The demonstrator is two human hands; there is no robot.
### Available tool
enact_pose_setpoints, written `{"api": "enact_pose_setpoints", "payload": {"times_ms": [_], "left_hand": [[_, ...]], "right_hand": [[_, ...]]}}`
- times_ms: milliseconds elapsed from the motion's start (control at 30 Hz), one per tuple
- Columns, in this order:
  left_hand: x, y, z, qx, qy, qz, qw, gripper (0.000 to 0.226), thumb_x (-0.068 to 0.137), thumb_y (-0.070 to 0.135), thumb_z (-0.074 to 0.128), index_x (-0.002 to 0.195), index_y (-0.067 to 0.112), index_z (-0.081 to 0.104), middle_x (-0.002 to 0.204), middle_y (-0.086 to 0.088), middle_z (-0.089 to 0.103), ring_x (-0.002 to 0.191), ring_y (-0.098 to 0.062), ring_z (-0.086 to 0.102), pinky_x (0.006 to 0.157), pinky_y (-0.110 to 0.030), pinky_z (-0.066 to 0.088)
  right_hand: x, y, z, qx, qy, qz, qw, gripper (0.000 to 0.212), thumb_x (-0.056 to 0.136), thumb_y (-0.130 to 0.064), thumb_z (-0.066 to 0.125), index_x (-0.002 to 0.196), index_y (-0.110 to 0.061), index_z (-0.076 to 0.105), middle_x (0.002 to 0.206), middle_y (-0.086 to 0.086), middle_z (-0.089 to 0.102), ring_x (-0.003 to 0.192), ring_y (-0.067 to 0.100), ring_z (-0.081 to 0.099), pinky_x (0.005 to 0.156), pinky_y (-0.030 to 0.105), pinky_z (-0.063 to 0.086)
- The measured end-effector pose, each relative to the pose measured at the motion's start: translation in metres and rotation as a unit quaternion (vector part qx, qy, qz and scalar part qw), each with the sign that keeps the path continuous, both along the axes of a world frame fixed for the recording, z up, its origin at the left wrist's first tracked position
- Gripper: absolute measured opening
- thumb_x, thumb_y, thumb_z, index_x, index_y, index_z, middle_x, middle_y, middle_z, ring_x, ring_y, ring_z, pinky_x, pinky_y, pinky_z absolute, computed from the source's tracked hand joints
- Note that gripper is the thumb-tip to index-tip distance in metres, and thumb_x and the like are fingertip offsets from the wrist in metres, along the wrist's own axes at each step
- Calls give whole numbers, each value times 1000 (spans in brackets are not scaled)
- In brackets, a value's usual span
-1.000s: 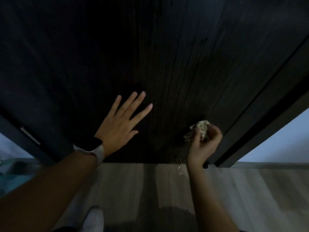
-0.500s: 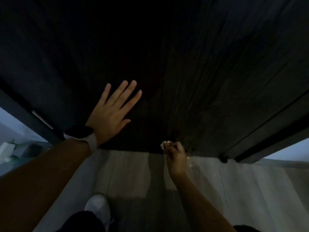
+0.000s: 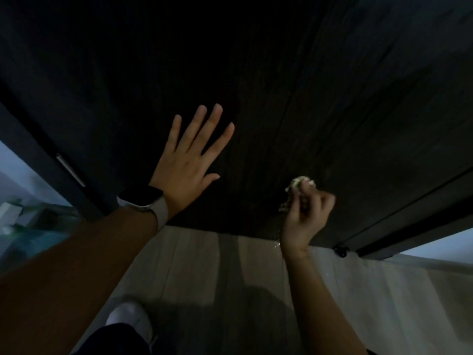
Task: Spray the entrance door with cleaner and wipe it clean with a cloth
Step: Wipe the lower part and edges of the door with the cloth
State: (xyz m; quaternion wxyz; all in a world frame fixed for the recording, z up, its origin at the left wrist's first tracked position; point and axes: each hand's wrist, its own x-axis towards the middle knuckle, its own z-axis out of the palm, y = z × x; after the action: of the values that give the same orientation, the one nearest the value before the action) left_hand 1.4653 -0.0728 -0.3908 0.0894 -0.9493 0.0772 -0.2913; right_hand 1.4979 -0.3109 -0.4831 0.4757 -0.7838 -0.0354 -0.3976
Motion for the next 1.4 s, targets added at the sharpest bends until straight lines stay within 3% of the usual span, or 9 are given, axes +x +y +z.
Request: {"api": "enact_pose_setpoints", "payload": {"times_ms": [133, 233, 400, 533, 733, 867, 1000, 1200, 1400], "left_hand": [[7, 2, -5, 19, 7, 11, 1000, 123, 74, 46, 74, 149, 29, -22, 158, -2, -28, 141, -21, -34, 114, -46, -19], [8, -1, -7, 14, -4, 12, 1000, 122, 75, 47, 73, 149, 29, -22, 157, -5, -13, 140, -21, -35, 114, -46, -20], [12, 4, -6, 7, -7, 1, 1000, 121, 75, 46, 74, 149, 31, -22, 157, 0, -31, 140, -20, -35, 114, -44, -23], [12, 2, -9, -3, -21, -7, 1000, 123, 74, 45, 76, 150, 31, -20, 152, 3, -40, 142, -19, -32, 115, -44, -22], [11, 2, -10, -5, -30, -9, 1000, 121, 74, 44, 77, 151, 31, -16, 160, -1, -19, 144, -19, -27, 116, -46, -17], [11, 0, -10, -11, -41, -13, 999, 122, 73, 41, 78, 152, 31, -14, 159, -6, -4, 144, -17, -26, 116, -45, -16], [12, 2, -10, -11, -42, -14, 999, 122, 72, 41, 79, 152, 31, -12, 157, -10, 1, 145, -18, -26, 116, -46, -16], [11, 0, -9, -14, -34, -14, 999, 120, 73, 39, 77, 152, 31, -14, 160, -3, -7, 144, -18, -27, 116, -44, -18], [10, -5, -13, -20, -48, -16, 999, 121, 74, 36, 79, 153, 29, -12, 155, 2, -34, 145, -20, -26, 117, -48, -15]], "right_hand": [[-19, 27, -66, -105, 142, 141, 974, 27, 86, 2, 59, 108, -12, 68, 106, 10, 53, 96, 25, 56, 83, 22, 45], [-28, 34, -93, -166, 291, 232, 913, 29, 93, -8, 51, 115, -21, 65, 115, 8, 54, 103, 25, 55, 86, 26, 45], [-17, 38, -41, -42, 66, 101, 992, 23, 88, -9, 57, 106, -10, 71, 104, 1, 49, 94, 8, 51, 79, 22, 48], [3, 35, 16, 78, -89, 24, 993, 20, 85, 0, 68, 104, -3, 70, 104, 6, 48, 101, 1, 51, 88, 22, 51], [-4, 48, -27, -105, -40, 86, 990, 24, 88, -3, 58, 109, -11, 66, 98, 1, 47, 86, 8, 46, 76, 14, 38], [-20, 53, -63, -220, 106, 206, 948, 30, 88, 0, 57, 112, -14, 67, 99, -10, 47, 87, 6, 47, 75, 32, 49], [-10, 51, -41, -225, 54, 174, 957, 24, 88, -5, 63, 110, -9, 70, 89, 7, 53, 80, 16, 50, 59, 37, 51], [12, 45, 71, -99, -155, 42, 982, 24, 89, -2, 63, 111, -5, 71, 101, 6, 47, 87, 22, 52, 75, 24, 47], [1, 60, 7, -147, -73, 130, 978, 22, 96, -9, 56, 112, -10, 71, 104, 3, 48, 89, 14, 50, 77, 27, 48]]}}
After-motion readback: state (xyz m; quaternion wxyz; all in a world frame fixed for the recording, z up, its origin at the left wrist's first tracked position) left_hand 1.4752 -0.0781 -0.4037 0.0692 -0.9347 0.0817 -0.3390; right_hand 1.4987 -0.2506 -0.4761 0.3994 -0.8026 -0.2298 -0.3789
